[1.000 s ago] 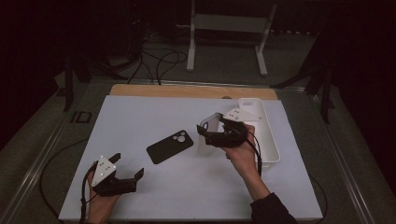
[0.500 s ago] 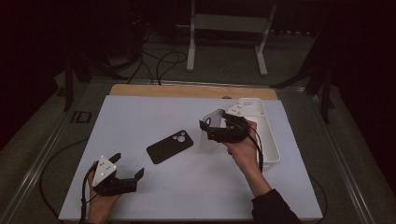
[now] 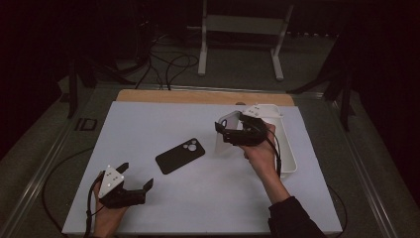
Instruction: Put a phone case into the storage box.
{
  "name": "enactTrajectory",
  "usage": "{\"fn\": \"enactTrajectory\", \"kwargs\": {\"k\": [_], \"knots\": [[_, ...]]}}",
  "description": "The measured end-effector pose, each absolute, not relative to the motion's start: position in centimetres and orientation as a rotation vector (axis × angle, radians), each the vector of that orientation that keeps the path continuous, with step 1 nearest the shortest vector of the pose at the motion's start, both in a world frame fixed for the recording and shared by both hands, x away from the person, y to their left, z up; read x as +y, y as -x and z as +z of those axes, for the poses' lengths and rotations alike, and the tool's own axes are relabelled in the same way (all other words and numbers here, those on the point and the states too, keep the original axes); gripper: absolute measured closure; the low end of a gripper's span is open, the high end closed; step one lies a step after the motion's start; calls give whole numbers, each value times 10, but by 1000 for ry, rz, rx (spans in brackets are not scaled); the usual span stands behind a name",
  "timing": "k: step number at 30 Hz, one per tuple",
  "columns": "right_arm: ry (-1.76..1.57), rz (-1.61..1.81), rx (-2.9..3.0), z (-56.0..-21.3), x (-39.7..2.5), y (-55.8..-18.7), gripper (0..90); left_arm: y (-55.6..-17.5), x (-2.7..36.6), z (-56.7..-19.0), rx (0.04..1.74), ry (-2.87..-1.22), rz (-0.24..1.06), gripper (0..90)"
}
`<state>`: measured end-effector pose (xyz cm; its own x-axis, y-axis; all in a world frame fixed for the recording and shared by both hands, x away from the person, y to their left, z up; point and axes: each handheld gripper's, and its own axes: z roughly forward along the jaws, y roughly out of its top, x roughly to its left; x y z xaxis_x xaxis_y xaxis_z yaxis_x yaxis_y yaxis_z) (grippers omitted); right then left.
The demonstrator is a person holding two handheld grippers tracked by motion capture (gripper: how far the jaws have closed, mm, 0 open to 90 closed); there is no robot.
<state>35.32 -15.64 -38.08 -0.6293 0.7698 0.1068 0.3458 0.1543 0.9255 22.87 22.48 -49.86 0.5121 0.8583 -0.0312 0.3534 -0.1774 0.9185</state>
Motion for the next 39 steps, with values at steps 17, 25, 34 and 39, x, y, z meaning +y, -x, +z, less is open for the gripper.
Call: {"fn": "enactTrajectory", "kwargs": {"k": [17,25,34,39], "knots": [[-1085,1426,2008,-371,-168,-368,164,-229,225,-499,1022,-1758,635,3],[-1116,1423,1979,-368,-176,-374,164,-229,225,-499,1022,-1758,636,3],[-1141,1403,1958,-365,-183,-381,164,-229,224,-499,1022,-1758,634,3],[-1151,1387,1953,-366,-186,-385,164,-229,224,-499,1021,-1759,634,3]]}}
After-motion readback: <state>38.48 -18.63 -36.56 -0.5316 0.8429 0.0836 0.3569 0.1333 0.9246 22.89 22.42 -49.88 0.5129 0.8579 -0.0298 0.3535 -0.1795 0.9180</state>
